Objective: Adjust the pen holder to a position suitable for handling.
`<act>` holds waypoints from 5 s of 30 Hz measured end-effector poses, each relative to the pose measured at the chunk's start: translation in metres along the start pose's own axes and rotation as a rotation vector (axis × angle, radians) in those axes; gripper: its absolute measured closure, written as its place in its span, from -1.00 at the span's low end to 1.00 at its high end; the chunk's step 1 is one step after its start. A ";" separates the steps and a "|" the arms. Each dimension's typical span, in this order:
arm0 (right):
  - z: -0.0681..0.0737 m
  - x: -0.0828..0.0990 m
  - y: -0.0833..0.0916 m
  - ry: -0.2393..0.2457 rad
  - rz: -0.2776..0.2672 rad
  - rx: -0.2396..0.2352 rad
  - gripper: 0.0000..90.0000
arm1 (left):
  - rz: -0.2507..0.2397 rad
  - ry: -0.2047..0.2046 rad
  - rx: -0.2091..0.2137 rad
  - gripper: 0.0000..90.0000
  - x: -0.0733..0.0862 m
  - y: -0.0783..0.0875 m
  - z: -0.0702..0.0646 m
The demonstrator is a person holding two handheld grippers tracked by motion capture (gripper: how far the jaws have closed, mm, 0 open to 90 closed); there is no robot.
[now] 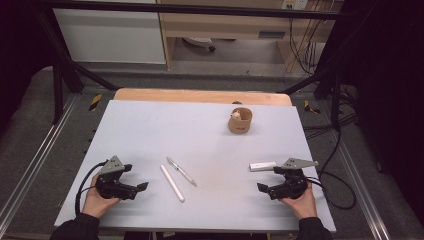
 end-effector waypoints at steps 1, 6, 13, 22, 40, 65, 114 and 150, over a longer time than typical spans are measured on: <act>0.001 -0.001 -0.001 0.002 0.003 0.002 -0.99 | 0.001 0.001 0.001 -0.91 0.000 0.000 0.000; 0.004 -0.005 -0.002 0.012 0.005 0.006 -0.99 | -0.001 0.003 0.002 -0.91 0.000 0.000 0.000; 0.007 -0.012 -0.004 0.024 -0.001 0.005 -0.99 | -0.002 0.009 0.004 -0.91 0.000 0.000 0.000; 0.011 -0.023 -0.009 0.028 -0.001 0.010 -0.99 | 0.002 0.008 0.004 -0.91 0.000 -0.001 0.000; 0.020 -0.065 -0.026 0.077 -0.025 0.037 -0.98 | -0.002 0.013 0.004 -0.91 0.000 -0.001 0.000; 0.009 -0.114 -0.067 0.113 -0.024 0.083 -0.97 | 0.003 0.013 0.003 -0.91 0.000 -0.001 0.001; -0.060 -0.172 -0.126 0.235 0.022 0.231 0.16 | 0.010 0.008 0.006 -0.90 0.001 -0.002 0.002; 0.004 -0.183 -0.092 0.301 0.016 0.234 0.47 | -0.003 0.025 -0.001 -0.88 0.000 0.000 0.004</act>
Point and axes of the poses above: each handheld gripper's, and its own axes: y roughly backward along the jaws, x roughly out of its underside, z roughly to its left, the point moved 5 cm from there along -y, roughly forward along the jaws, and after that the axes turned 2 degrees about z, right-handed, at the moved point
